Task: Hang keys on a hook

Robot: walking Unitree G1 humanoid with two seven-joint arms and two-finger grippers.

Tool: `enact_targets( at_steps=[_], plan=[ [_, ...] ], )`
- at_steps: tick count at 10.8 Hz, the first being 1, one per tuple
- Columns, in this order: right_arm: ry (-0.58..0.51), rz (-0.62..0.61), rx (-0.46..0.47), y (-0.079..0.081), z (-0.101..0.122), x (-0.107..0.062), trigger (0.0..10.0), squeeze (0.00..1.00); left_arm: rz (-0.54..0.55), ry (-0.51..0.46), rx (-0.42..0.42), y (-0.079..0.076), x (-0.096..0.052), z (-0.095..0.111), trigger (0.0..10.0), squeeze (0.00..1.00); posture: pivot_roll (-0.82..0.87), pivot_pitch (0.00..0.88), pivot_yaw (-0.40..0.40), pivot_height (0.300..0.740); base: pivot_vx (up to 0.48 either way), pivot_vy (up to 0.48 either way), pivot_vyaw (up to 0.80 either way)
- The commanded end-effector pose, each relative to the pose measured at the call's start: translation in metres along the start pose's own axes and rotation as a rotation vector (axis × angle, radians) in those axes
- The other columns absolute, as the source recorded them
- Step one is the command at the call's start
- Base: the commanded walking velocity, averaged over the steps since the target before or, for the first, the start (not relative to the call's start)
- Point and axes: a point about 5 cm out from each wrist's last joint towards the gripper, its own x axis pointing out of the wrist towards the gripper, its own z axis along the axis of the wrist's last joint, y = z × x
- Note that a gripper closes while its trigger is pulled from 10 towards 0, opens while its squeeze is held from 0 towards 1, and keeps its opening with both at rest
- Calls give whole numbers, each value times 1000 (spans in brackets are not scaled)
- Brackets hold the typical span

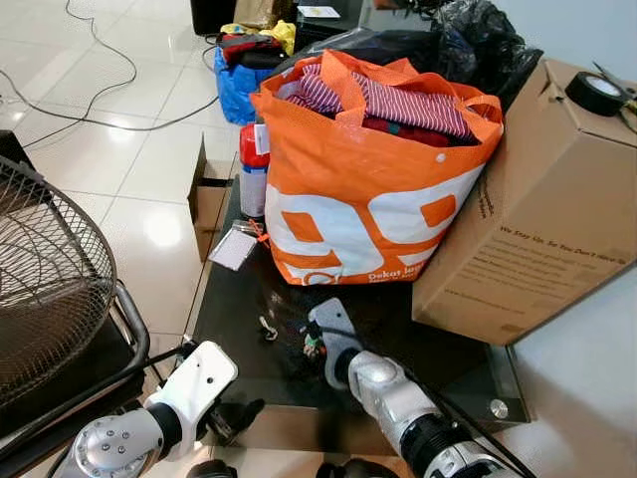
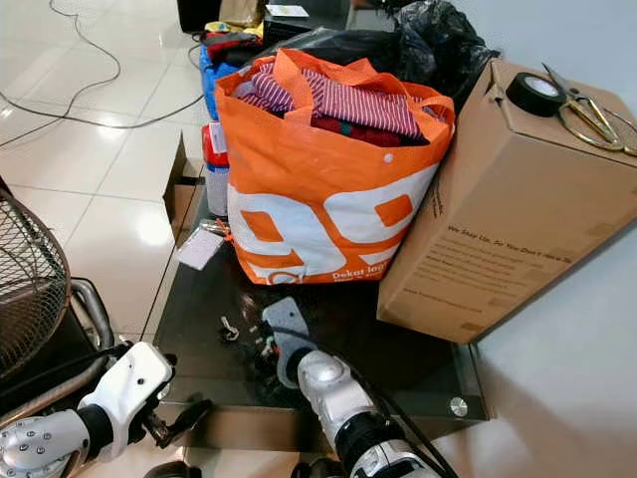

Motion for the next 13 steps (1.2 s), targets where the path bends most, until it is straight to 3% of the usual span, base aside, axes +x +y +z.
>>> enact_targets(
  at_steps=[1, 2, 9, 13],
  plan=[
    [63, 51, 56, 37, -23, 3, 1961, 0, -12, -4, 4, -2, 0, 1, 10000, 0, 44, 121, -148, 740, 0, 0, 0],
    [79, 19, 63, 34, -25, 3, 0, 0, -11, -3, 4, -2, 0, 1, 10000, 0, 45, 120, -148, 740, 0, 0, 0],
    [106, -52, 160, 26, -30, 2, 0, 0, -28, -11, 12, -1, 2, 5, 10000, 0, 43, 118, -125, 740, 0, 0, 0],
    [78, -111, 198, 16, -29, -1, 0, 0, -94, -25, 46, -2, 13, 11, 10000, 0, -8, 113, -49, 740, 0, 0, 0]
  ],
)
